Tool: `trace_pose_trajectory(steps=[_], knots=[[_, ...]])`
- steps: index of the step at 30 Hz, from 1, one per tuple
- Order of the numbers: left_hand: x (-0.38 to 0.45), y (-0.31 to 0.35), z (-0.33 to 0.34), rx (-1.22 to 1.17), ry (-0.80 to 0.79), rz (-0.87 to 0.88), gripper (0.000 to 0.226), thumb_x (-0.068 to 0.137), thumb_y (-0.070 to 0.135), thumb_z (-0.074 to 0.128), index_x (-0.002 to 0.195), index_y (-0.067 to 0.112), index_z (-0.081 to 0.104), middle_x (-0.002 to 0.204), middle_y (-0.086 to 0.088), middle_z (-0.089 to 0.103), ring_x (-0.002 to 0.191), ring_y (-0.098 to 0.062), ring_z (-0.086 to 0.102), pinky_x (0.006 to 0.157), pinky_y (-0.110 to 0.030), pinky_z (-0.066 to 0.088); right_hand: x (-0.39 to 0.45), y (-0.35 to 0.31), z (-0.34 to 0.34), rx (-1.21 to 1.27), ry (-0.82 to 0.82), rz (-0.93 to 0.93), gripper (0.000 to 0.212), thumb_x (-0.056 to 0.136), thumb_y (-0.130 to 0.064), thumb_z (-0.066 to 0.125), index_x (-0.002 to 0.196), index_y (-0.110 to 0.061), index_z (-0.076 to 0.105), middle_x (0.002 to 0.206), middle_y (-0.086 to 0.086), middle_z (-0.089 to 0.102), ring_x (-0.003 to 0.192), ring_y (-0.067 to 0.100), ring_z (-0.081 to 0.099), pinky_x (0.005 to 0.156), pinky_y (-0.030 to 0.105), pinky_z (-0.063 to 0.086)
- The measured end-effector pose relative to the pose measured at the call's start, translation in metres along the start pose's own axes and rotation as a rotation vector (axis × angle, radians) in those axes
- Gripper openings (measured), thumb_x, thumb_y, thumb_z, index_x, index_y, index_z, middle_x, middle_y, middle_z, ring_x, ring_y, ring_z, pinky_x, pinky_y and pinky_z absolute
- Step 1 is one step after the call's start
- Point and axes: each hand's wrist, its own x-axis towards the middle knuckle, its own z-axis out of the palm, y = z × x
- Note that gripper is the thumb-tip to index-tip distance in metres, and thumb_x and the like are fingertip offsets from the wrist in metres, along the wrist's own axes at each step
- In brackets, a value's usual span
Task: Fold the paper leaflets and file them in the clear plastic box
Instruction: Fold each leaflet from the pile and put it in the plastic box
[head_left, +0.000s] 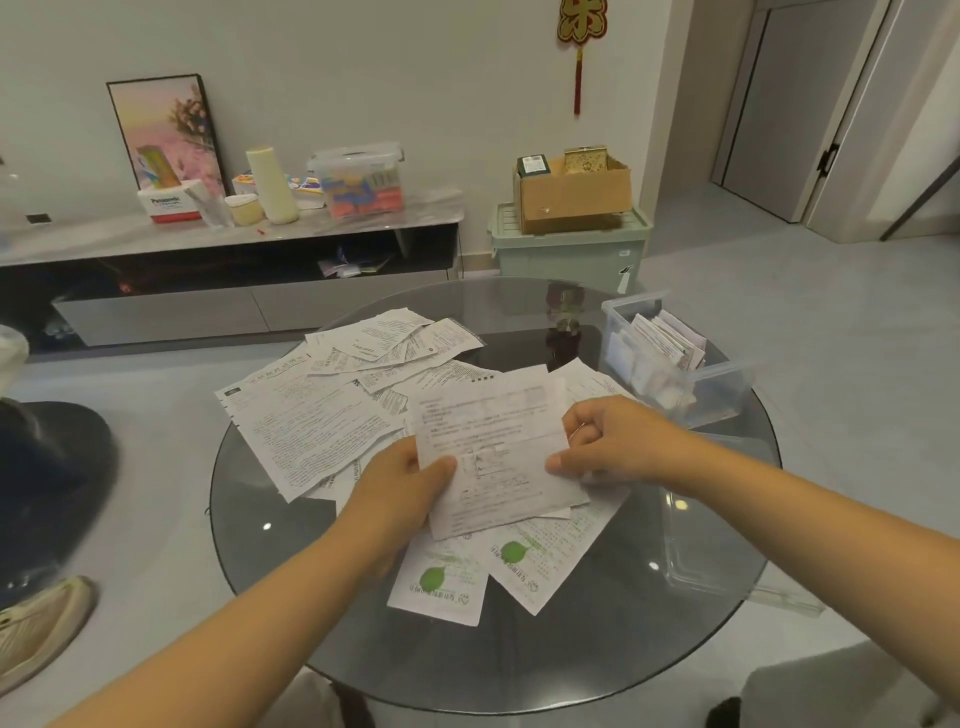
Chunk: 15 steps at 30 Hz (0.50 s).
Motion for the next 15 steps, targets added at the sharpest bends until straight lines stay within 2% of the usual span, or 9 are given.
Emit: trace_pose_trajectory(steps=[1, 3, 5, 6, 7, 9, 11, 12, 15], knots=[[0.001, -0.001, -0.001, 0.14, 0.053, 0.043, 0.019, 0.093, 0.017, 0.056, 0.112, 0.021, 0.055, 0.103, 0.008, 0.07, 0.087, -0.011, 0.069, 0.079, -0.036, 0.057, 0.003, 0.0, 0.006, -0.043, 0.024, 0.012, 0.026, 0.076, -0.021, 0.077, 0.089, -0.008, 0.058, 0.06, -0.007, 0.06, 0.058, 0.007, 0.055, 0.07, 0.026, 0.049], [0.004, -0.003, -0.001, 0.396, 0.103, 0.141, 0.055, 0.085, 0.02, 0.067, 0.13, 0.026, 0.036, 0.103, 0.014, 0.059, 0.088, -0.005, 0.061, 0.076, -0.028, 0.053, 0.007, 0.0, 0.015, -0.194, 0.055, 0.025, 0.037, 0.076, -0.028, 0.076, 0.103, -0.013, 0.055, 0.071, -0.008, 0.061, 0.065, 0.007, 0.056, 0.065, 0.025, 0.046], [0.006, -0.007, 0.0, 0.545, 0.103, 0.212, 0.096, 0.078, 0.024, 0.075, 0.147, 0.03, 0.009, 0.121, 0.007, 0.047, 0.104, -0.012, 0.054, 0.087, -0.028, 0.048, 0.007, 0.0, 0.021, -0.313, 0.073, 0.036, 0.05, 0.076, -0.031, 0.075, 0.115, -0.019, 0.045, 0.079, -0.01, 0.056, 0.073, 0.007, 0.054, 0.062, 0.023, 0.043], [0.007, -0.009, 0.0, 0.626, 0.1, 0.235, 0.104, 0.077, 0.028, 0.076, 0.149, 0.031, 0.0, 0.134, 0.002, 0.037, 0.117, -0.016, 0.046, 0.096, -0.03, 0.043, 0.006, 0.001, 0.023, -0.344, 0.078, 0.031, 0.059, 0.076, -0.032, 0.074, 0.122, -0.02, 0.039, 0.082, -0.01, 0.053, 0.078, 0.009, 0.055, 0.065, 0.024, 0.045], [0.008, -0.011, 0.0, 0.724, 0.096, 0.268, 0.103, 0.079, 0.031, 0.074, 0.149, 0.032, -0.001, 0.144, 0.001, 0.024, 0.129, -0.017, 0.036, 0.103, -0.032, 0.036, 0.006, 0.003, 0.024, -0.362, 0.088, 0.016, 0.069, 0.076, -0.031, 0.074, 0.129, -0.021, 0.032, 0.084, -0.01, 0.052, 0.082, 0.011, 0.056, 0.069, 0.027, 0.048], [0.01, -0.014, -0.003, 0.927, 0.067, 0.368, 0.082, 0.085, 0.037, 0.065, 0.149, 0.032, 0.015, 0.153, 0.006, 0.006, 0.139, -0.015, 0.016, 0.112, -0.033, 0.021, 0.006, 0.005, 0.027, -0.37, 0.12, -0.038, 0.087, 0.073, -0.031, 0.076, 0.139, -0.027, 0.018, 0.095, -0.007, 0.051, 0.094, 0.015, 0.056, 0.081, 0.034, 0.05], [0.011, -0.016, -0.004, 1.056, -0.033, 0.468, 0.059, 0.09, 0.041, 0.056, 0.143, 0.033, 0.033, 0.155, 0.011, 0.01, 0.141, -0.011, 0.01, 0.113, -0.033, 0.008, 0.005, 0.006, 0.026, -0.406, 0.177, -0.121, 0.098, 0.07, -0.032, 0.079, 0.141, -0.038, 0.011, 0.118, -0.002, 0.042, 0.112, 0.018, 0.044, 0.093, 0.035, 0.045], [0.011, -0.017, -0.004, 1.074, -0.098, 0.486, 0.055, 0.091, 0.045, 0.054, 0.142, 0.033, 0.036, 0.155, 0.013, 0.016, 0.141, -0.008, 0.011, 0.112, -0.032, 0.005, 0.004, 0.005, 0.025, -0.453, 0.204, -0.167, 0.1, 0.069, -0.033, 0.079, 0.141, -0.043, 0.011, 0.128, -0.002, 0.034, 0.12, 0.018, 0.036, 0.098, 0.034, 0.039], [0.011, -0.017, -0.005, 1.09, -0.222, 0.461, 0.07, 0.084, 0.062, 0.053, 0.143, 0.031, 0.035, 0.154, 0.013, 0.022, 0.14, -0.004, 0.015, 0.112, -0.029, 0.001, 0.0, 0.005, 0.022, -0.623, 0.15, -0.328, 0.081, 0.077, -0.04, 0.071, 0.142, -0.045, 0.023, 0.144, -0.012, 0.02, 0.132, 0.014, 0.018, 0.107, 0.033, 0.021]])
